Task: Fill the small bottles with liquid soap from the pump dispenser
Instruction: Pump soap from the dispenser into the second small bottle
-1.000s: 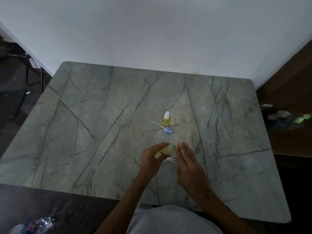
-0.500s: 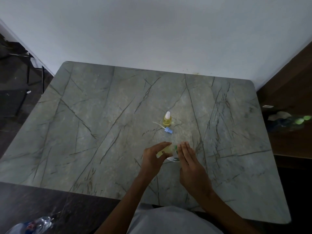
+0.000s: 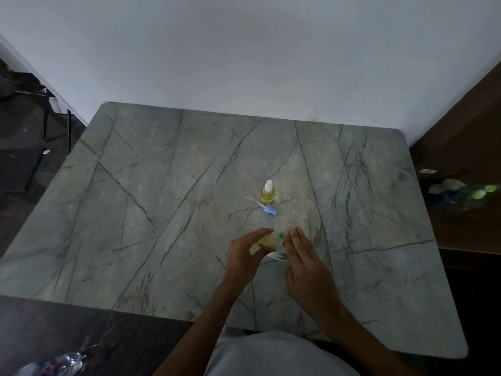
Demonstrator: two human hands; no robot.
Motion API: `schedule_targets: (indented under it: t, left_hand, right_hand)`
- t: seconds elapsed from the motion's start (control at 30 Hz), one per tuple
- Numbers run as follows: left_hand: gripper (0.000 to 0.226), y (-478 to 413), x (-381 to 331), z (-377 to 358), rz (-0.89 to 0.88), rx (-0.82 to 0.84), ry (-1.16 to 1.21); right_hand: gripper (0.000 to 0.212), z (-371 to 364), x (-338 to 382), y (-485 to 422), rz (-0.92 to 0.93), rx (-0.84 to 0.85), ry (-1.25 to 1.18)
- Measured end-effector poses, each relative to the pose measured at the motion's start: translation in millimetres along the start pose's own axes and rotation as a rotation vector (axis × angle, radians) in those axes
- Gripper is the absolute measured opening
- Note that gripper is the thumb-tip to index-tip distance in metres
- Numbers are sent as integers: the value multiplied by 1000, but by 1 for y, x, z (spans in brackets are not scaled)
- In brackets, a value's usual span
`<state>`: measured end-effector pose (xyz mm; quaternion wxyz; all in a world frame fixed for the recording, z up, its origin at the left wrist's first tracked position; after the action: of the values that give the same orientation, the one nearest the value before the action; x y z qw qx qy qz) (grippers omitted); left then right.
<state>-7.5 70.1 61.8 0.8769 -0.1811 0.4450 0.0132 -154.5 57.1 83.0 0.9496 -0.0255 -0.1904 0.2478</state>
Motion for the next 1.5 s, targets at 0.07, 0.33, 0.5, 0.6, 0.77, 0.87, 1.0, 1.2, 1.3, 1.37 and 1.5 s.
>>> schedule_targets:
  t: [0.07,0.33,0.5,0.6,0.77,0.87,1.0,1.2,1.3,1.37,1.5]
  left_hand:
    - [40,0,0,1,-1,-11,-3]
    - [40,-2,-1,0,-15,1,8]
    - [40,-1,4,-3,8,15,6]
    - [40,0,5,-3,14,5,9]
    - [40,-1,6,-4,28,7,12]
    - [40,-2,5,-1,36,-3,24]
    - [41,-4,6,2,56,-5,48]
    - [42,-7,5,5,47,-12,36]
    - [44,-8,7,3,52,4,34]
    - [44,-8,8,2,60,14,35]
    - [44,-7,11,0,78,33,31]
  right_hand:
    - [56,1,1,-1,-3,3,4]
    - [55,-2,0,-1,1,-9,10]
    - [58,-12,-4,0,20,9,34]
    - [60,-16,-5,0,-1,16,28]
    - [61,-12,-3,-2,-13,38,22]
    - [61,-6,1,-2,-23,44,7]
    - [60,1,4,-5,-32,63,10]
    - [57,8,4,-9,-26,79,20]
    - [56,7,3,-9,-30,63,8]
    - [56,4,2,-7,-24,60,11]
    - [58,-5,-1,-5,-17,90,24]
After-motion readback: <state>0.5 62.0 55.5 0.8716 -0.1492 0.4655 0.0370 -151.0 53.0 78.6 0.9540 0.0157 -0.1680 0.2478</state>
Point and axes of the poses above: each hand's wrist, its own y-axis away from the middle knuckle, its own z-axis out of the back of the hand, x = y × z, the point moved 6 cm from there along -y, towards the middle knuckle, and after that the axes turned 11 degrees about -z, right-handed, at the moved point
